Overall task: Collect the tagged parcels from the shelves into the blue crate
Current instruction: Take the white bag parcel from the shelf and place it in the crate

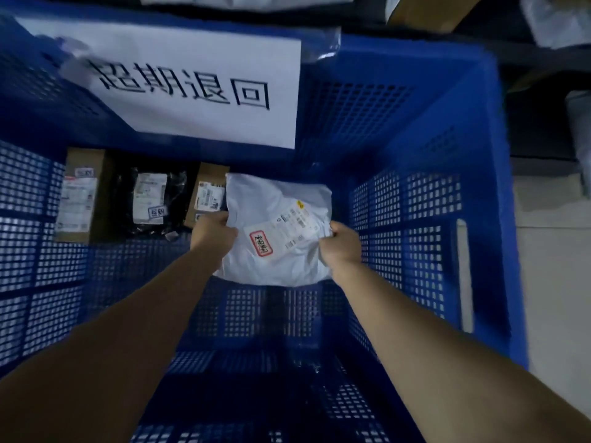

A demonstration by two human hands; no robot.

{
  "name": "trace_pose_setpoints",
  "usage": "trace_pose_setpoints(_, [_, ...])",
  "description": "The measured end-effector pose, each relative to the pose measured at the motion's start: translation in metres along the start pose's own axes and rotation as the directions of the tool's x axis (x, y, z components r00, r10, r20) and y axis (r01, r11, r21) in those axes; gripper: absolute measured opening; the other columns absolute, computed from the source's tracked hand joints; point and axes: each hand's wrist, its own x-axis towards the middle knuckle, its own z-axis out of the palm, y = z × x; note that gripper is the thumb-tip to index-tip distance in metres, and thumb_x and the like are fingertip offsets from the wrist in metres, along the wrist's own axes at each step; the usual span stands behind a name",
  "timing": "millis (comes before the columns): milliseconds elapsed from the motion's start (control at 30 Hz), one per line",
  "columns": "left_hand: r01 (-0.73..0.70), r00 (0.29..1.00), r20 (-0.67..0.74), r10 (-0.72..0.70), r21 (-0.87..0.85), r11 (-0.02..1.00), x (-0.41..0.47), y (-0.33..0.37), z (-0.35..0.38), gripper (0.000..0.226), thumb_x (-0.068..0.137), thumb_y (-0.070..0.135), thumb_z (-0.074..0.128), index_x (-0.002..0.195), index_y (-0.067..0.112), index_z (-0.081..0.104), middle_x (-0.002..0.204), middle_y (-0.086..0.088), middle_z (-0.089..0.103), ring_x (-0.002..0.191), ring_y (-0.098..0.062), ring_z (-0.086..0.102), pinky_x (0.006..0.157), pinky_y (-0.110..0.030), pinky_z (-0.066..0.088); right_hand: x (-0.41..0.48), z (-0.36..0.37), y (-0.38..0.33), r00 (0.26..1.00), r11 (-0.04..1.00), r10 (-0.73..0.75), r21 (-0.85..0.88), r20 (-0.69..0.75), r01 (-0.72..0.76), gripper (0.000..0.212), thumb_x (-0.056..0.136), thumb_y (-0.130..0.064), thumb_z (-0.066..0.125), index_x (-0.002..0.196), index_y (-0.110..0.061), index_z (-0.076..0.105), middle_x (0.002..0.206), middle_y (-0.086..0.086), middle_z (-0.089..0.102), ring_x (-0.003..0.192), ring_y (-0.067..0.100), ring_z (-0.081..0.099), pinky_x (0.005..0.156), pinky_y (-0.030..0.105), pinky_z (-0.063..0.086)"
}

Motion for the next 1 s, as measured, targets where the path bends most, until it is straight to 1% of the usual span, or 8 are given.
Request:
trace_pose_setpoints(133, [-0.071, 0.997, -0.021, 0.072, 0.054, 0.996, 0.058, -0.022, 0.019, 0.027, 0.084, -0.003, 0.051, 0.101, 0.002, 0.071, 0.091, -0.016, 0.067, 0.083, -0.033, 0.061, 0.07, -0.036, 0.049, 0.047, 0.037, 0.008, 0.999, 0.998, -0.027, 0.063, -0.027, 0.029, 0.041, 0.074, 0.009, 0.035, 0.066, -0.021, 0.062, 0.072, -0.006, 0.061, 0.071, 0.014, 0.056, 0.061, 0.021, 0.042])
trace_pose_setpoints(333, [-0.205, 0.976, -0.059, 0.211, 0.099, 0.974, 0.121, -0.049, 0.053, 0.032, 0.085, -0.002, 0.046, 0.109, 0.004, 0.066, 0.102, -0.017, 0.068, 0.094, -0.034, 0.062, 0.073, -0.035, 0.047, 0.104, 0.087, 0.029, 0.997, 0.986, -0.028, 0.163, -0.068, 0.039, 0.044, 0.079, 0.009, 0.037, 0.101, -0.009, 0.07, 0.098, 0.002, 0.069, 0.088, 0.019, 0.063, 0.078, 0.029, 0.053])
trace_pose_setpoints(400, [-0.23, 0.973, 0.039, 0.227, 0.182, 0.956, 0.133, -0.062, 0.07, 0.045, 0.088, 0.0, 0.046, 0.132, 0.006, 0.052, 0.124, -0.017, 0.06, 0.11, -0.035, 0.057, 0.089, -0.04, 0.048, 0.117, 0.102, 0.042, 1.0, 0.987, 0.007, 0.16, 0.029, -0.012, 0.043, 0.082, 0.008, 0.041, 0.113, -0.01, 0.066, 0.109, 0.005, 0.067, 0.096, 0.022, 0.063, 0.086, 0.033, 0.053])
trace_pose_setpoints(500, [-0.251, 0.955, 0.26, 0.142, 0.456, 0.854, 0.143, -0.092, 0.089, 0.072, 0.096, 0.009, 0.048, 0.153, 0.008, 0.005, 0.158, -0.017, 0.014, 0.143, -0.033, 0.025, 0.113, -0.036, 0.027, 0.125, 0.116, 0.059, 0.987, 0.99, 0.026, 0.13, 0.16, -0.047, 0.063, 0.084, 0.012, 0.047, 0.14, -0.017, 0.045, 0.132, 0.004, 0.057, 0.114, 0.023, 0.058, 0.093, 0.032, 0.051])
trace_pose_setpoints(567, [-0.273, 0.941, 0.325, 0.092, 0.573, 0.773, 0.148, -0.111, 0.093, 0.076, 0.097, 0.014, 0.049, 0.153, 0.007, -0.002, 0.159, -0.019, -0.011, 0.148, -0.032, 0.006, 0.116, -0.031, 0.017, 0.124, 0.119, 0.063, 0.972, 0.999, 0.006, 0.037, 0.233, -0.015, 0.074, 0.086, 0.013, 0.044, 0.15, -0.023, 0.029, 0.137, -0.005, 0.045, 0.121, 0.018, 0.051, 0.093, 0.027, 0.046])
trace_pose_setpoints(667, [-0.326, 0.929, 0.347, 0.13, 0.597, 0.733, 0.154, -0.124, 0.096, 0.078, 0.094, 0.009, 0.052, 0.153, 0.004, 0.002, 0.157, -0.022, -0.018, 0.147, -0.037, 0.002, 0.116, -0.033, 0.018, 0.126, 0.125, 0.065, 0.964, 0.989, -0.046, -0.122, 0.262, 0.08, 0.072, 0.092, 0.004, 0.043, 0.153, -0.026, 0.019, 0.152, -0.001, 0.034, 0.133, 0.022, 0.041, 0.106, 0.03, 0.037])
trace_pose_setpoints(900, [-0.335, 0.921, 0.375, 0.107, 0.623, 0.707, 0.167, -0.126, 0.093, 0.078, 0.094, 0.011, 0.052, 0.154, 0.01, 0.001, 0.157, -0.017, -0.021, 0.148, -0.034, 0.007, 0.115, -0.033, 0.024, 0.132, 0.126, 0.062, 0.916, 0.82, -0.138, -0.475, 0.377, 0.319, 0.038, 0.091, -0.011, 0.047, 0.129, -0.01, 0.044, 0.136, 0.014, 0.037, 0.109, 0.027, 0.047, 0.085, 0.025, 0.037])
trace_pose_setpoints(1000, [-0.429, 0.894, 0.401, 0.199, 0.641, 0.636, 0.152, -0.128, 0.078, 0.077, 0.089, 0.014, 0.059, 0.152, 0.009, 0.015, 0.159, -0.017, -0.007, 0.144, -0.034, 0.018, 0.115, -0.036, 0.029, 0.115, 0.116, 0.068, 0.901, 0.742, -0.178, -0.547, 0.395, 0.386, 0.034, 0.095, -0.017, 0.047, 0.129, -0.013, 0.045, 0.142, 0.012, 0.034, 0.118, 0.026, 0.045, 0.091, 0.029, 0.041])
